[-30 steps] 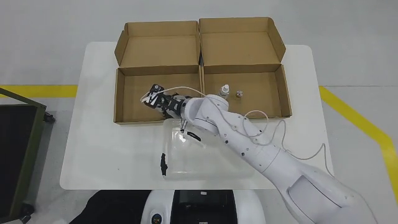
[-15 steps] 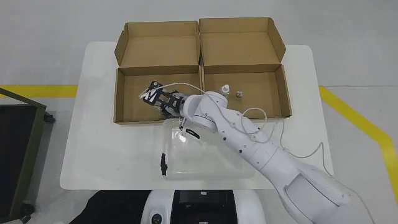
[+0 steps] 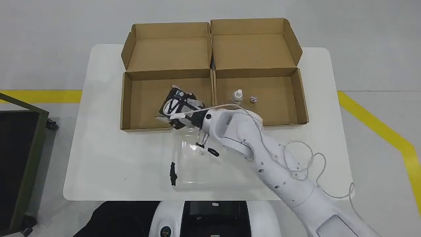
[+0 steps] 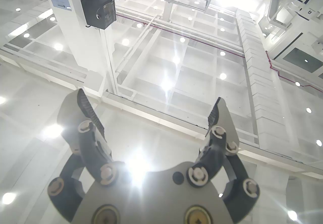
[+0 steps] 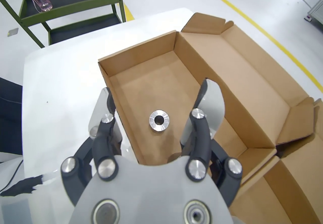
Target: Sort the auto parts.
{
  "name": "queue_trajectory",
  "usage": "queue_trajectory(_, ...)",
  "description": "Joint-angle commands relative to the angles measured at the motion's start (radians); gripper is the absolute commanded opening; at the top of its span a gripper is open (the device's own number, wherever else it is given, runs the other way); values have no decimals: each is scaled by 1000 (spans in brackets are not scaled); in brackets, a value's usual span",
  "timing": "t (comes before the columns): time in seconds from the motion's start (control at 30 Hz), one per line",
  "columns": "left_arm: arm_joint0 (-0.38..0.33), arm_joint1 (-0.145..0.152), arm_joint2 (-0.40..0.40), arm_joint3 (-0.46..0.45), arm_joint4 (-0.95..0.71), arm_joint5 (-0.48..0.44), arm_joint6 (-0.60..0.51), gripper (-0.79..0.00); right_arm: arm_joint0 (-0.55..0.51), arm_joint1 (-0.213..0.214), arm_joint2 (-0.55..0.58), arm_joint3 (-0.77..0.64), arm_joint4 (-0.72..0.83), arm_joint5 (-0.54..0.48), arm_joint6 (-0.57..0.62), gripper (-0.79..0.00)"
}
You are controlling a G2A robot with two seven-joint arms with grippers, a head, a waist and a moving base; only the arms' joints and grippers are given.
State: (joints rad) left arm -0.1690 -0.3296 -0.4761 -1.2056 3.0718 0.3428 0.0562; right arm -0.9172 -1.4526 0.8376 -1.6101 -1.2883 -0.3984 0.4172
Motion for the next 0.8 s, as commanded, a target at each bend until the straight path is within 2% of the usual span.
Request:
queue_trajectory(0.0,0,0,0,0,0,0,0,0,-61,17,50,-72,-20,-13,-17,0)
queue_trajectory(0.37,0,0,0,0,0,0,0,0,-357,87,326,-338,-82,-69,-161,0)
queue_trajectory(0.57,0,0,0,0,0,0,0,0,-504,115,481,-401,-92,-105,-287,0)
queue_trajectory(0.77,0,0,0,0,0,0,0,0,-607,137,591,-388,-171,-147,-463,0)
